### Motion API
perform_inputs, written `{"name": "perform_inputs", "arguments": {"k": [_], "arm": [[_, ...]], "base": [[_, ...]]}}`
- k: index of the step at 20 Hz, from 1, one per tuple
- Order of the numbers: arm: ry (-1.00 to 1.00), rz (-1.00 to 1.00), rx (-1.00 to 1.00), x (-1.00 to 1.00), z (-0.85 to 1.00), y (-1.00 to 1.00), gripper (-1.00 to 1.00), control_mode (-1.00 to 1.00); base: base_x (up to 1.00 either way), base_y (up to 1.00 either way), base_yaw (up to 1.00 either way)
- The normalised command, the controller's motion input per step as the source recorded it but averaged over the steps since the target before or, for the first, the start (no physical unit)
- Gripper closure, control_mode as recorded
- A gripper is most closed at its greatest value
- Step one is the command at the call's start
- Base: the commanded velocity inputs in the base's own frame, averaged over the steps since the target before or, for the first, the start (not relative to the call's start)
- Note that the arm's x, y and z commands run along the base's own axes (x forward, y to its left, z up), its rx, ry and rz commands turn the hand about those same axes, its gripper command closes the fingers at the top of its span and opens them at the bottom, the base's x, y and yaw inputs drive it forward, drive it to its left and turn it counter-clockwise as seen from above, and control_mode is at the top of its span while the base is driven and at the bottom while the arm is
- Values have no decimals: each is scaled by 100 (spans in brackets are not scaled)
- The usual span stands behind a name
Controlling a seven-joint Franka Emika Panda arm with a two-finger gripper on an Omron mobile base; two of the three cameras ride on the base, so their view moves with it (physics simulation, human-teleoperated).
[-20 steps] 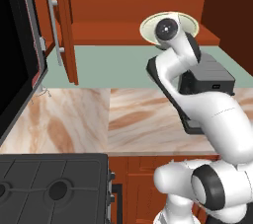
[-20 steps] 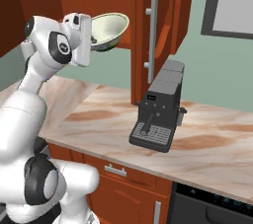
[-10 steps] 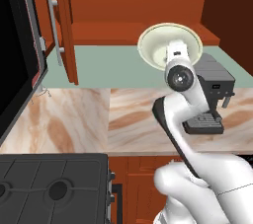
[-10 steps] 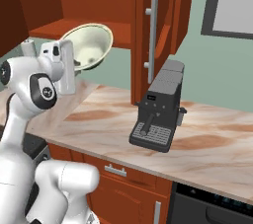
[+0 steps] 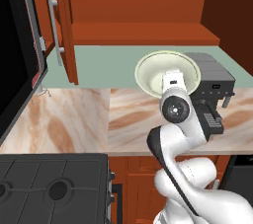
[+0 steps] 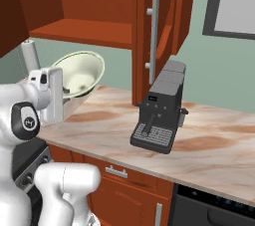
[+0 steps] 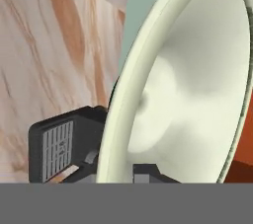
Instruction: Move the bowls from the cabinet to the plates on the dining table.
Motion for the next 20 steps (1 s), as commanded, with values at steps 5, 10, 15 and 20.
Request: {"name": "perform_inputs", "arguments": {"k": [5, 10, 15, 20], "arm": [[-6, 1, 2, -61, -82, 0, 100, -100], [-6, 3, 2, -57, -81, 0, 100, -100], [-6, 2, 0, -41, -78, -3, 100, -100], [-7, 4, 0, -38, -66, -5, 100, -100]], "base": [[0, 0, 0], [0, 0, 0], [0, 0, 0], [0, 0, 0]]}}
